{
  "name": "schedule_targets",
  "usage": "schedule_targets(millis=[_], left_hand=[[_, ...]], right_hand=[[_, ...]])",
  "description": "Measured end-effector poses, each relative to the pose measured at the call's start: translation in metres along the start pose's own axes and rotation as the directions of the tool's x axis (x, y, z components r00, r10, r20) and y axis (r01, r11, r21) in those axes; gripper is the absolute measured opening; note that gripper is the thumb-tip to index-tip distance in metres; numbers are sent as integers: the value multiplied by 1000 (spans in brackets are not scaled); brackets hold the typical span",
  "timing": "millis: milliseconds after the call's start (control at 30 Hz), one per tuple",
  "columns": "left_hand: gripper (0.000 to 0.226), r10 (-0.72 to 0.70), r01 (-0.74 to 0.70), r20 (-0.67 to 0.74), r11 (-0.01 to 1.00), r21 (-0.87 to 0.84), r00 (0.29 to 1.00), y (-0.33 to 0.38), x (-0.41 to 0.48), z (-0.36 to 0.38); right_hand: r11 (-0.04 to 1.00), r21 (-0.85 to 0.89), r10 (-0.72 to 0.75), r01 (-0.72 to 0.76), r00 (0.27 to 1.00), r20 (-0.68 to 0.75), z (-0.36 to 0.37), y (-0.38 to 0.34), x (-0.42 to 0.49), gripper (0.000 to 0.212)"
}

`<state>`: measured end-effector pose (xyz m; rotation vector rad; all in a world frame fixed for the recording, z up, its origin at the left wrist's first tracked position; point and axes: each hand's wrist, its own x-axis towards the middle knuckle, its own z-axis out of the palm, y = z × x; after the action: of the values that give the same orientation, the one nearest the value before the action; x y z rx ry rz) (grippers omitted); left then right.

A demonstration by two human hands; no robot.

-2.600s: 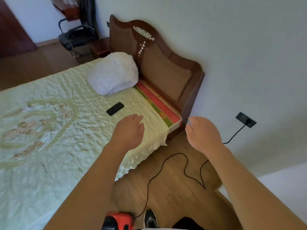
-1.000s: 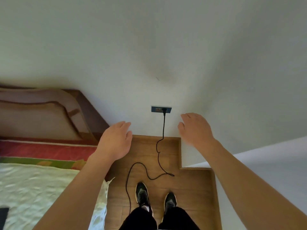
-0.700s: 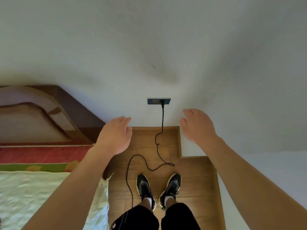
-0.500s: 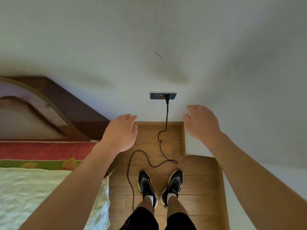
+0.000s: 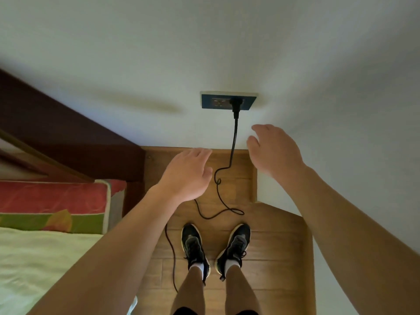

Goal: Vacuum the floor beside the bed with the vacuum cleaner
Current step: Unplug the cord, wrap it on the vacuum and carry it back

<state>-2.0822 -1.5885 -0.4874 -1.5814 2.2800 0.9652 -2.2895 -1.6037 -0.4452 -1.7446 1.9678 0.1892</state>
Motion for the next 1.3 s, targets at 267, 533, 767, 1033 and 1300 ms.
schedule_targets(millis=[267, 533, 767, 1033, 1300], left_hand=[[61, 87, -88, -31, 995, -36, 996, 5, 50, 44], [40, 177, -200, -214, 976, -90, 961, 1, 65, 79], [28, 174, -224, -281, 962, -158, 944, 5, 59, 89], [23, 121, -178, -246, 957, -228, 962, 12, 39, 90], [19, 109, -167, -273, 965, -200, 956, 6, 35, 87]], right_hand=[[1000, -15, 17, -18, 999, -33, 27, 18, 24, 47], [1000, -6, -28, 28, 997, -69, 44, 26, 28, 48], [999, 39, -33, 37, 995, -95, 45, 29, 23, 48], [978, 199, -35, 61, 990, -134, 43, 18, 18, 47], [885, 454, -6, 101, 978, -206, 40, -15, 33, 46]])
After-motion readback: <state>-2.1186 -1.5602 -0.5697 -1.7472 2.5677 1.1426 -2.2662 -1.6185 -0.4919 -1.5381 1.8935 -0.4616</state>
